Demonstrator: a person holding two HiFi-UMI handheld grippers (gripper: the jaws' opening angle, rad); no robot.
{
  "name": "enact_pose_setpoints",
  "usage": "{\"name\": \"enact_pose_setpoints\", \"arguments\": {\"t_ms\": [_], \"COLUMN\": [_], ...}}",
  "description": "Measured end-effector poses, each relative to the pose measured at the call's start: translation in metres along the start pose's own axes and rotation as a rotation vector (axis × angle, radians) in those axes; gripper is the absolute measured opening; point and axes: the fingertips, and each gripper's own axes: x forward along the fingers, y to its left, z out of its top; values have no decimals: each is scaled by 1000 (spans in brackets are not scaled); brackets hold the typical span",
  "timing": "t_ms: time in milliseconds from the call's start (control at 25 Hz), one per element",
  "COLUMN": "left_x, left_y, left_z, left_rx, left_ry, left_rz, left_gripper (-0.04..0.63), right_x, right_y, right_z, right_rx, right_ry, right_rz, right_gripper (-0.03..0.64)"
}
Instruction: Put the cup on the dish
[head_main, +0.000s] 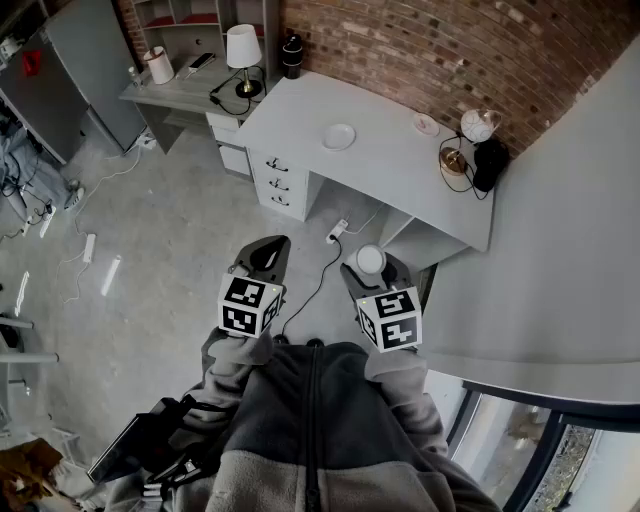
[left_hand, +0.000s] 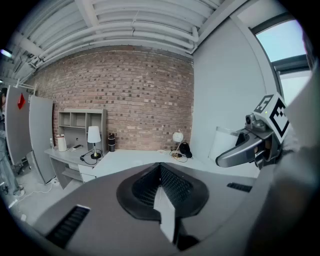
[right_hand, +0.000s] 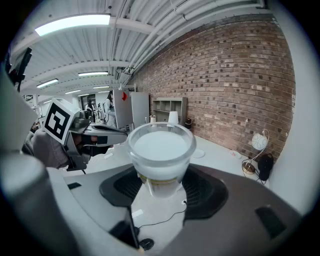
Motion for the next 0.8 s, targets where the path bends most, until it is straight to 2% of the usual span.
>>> {"name": "enact_pose_setpoints", "arguments": {"t_ms": [360, 800], "left_x": [15, 36], "left_y": [-12, -32], "left_z": [3, -4], "left_rx": [1, 6], "left_ry": [4, 23], "left_rz": [0, 17], "left_gripper": [5, 6], "right_x": [-2, 0], "right_y": [-15, -37], "right_z": [-1, -19], "right_rx": [-46, -37], "right_ry": [0, 6], "right_rz": [-4, 39], "right_gripper": [252, 252]}}
